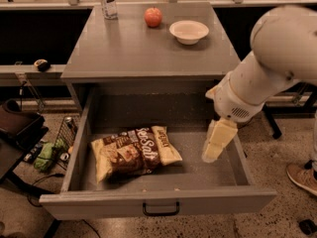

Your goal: Pick brown chip bag from top drawer and place on counter

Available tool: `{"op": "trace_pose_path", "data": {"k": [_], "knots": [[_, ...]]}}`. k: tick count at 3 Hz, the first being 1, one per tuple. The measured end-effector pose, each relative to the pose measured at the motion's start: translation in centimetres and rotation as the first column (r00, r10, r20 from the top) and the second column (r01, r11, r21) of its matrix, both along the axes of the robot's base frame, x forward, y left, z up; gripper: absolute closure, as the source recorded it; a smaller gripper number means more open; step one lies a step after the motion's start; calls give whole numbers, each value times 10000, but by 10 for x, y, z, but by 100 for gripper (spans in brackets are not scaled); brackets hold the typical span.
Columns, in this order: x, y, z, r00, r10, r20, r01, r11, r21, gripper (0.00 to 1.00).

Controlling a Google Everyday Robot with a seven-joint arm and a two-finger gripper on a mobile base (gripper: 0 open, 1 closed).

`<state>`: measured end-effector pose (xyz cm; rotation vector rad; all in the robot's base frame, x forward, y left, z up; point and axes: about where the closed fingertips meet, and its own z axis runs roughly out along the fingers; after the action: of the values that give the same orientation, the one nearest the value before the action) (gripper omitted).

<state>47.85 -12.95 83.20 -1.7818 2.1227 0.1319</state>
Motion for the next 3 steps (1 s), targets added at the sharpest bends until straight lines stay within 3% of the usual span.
{"op": "trace_pose_path", "data": {"k": [3], "knots": [[55, 135, -155, 9942, 843, -673, -864, 9958, -287, 0]]}}
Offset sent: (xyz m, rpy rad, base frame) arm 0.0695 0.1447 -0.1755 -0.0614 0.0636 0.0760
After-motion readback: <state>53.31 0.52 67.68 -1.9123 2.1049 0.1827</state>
